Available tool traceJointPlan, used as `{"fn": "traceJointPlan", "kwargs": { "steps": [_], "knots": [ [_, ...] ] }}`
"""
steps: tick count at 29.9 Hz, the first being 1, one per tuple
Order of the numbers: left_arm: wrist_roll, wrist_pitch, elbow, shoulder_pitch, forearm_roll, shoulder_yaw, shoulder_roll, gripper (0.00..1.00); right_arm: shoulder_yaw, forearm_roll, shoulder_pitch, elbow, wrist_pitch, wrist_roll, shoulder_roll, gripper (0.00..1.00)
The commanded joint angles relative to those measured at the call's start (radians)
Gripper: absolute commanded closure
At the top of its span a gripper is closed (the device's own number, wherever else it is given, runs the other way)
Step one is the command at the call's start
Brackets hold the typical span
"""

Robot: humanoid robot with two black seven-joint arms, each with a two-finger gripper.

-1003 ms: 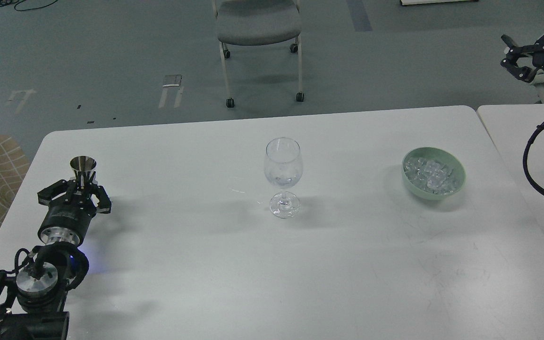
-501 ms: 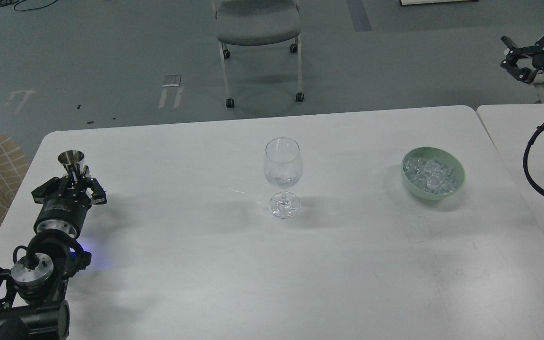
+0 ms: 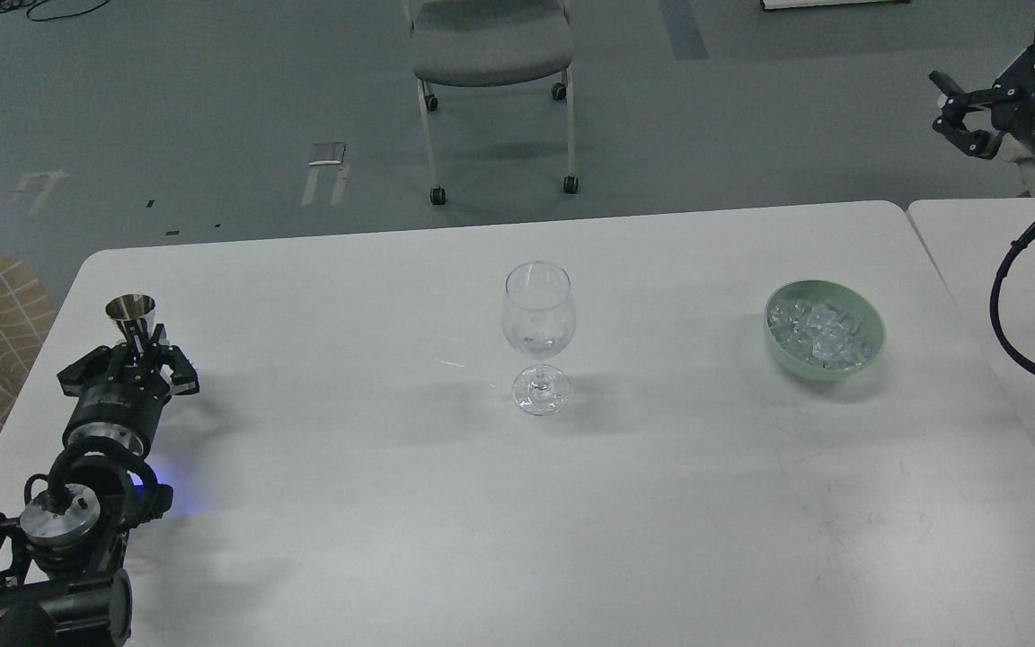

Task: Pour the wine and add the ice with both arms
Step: 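Lower the jigger onto the table with the left gripper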

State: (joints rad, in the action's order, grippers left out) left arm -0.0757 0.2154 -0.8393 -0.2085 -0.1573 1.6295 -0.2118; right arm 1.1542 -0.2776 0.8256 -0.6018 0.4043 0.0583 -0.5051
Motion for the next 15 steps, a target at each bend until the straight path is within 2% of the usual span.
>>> {"fn": "traceJointPlan", "kwargs": {
  "steps": [1, 4, 10, 12, 13, 15],
  "knots": [
    [0.004, -0.002, 0.052, -0.015, 0.001, -0.002, 0.0, 0.96, -0.001, 0.0, -0.002, -0.003, 0.001, 0.0, -0.001, 0.0],
    [0.004, -0.001, 0.065, -0.017, 0.001, -0.002, 0.0, 0.93, 0.001, 0.001, -0.003, -0.003, 0.001, 0.0, -0.001, 0.0],
    [-0.001, 0.009, 0.065, -0.022, 0.001, 0.001, 0.0, 0.92, 0.001, 0.0, -0.003, -0.003, 0.001, 0.0, -0.001, 0.0],
    [0.001, 0.007, 0.065, -0.023, 0.001, 0.001, -0.001, 0.87, 0.001, 0.001, -0.003, -0.003, -0.001, 0.0, -0.001, 0.0],
    [0.001, -0.001, 0.065, -0.028, 0.001, 0.001, -0.001, 0.73, 0.001, 0.001, -0.003, -0.003, 0.001, 0.0, -0.001, 0.0],
    [0.001, -0.001, 0.065, -0.028, 0.001, 0.0, -0.001, 0.71, 0.001, 0.001, -0.003, -0.003, -0.001, 0.0, -0.001, 0.0]
  ]
}}
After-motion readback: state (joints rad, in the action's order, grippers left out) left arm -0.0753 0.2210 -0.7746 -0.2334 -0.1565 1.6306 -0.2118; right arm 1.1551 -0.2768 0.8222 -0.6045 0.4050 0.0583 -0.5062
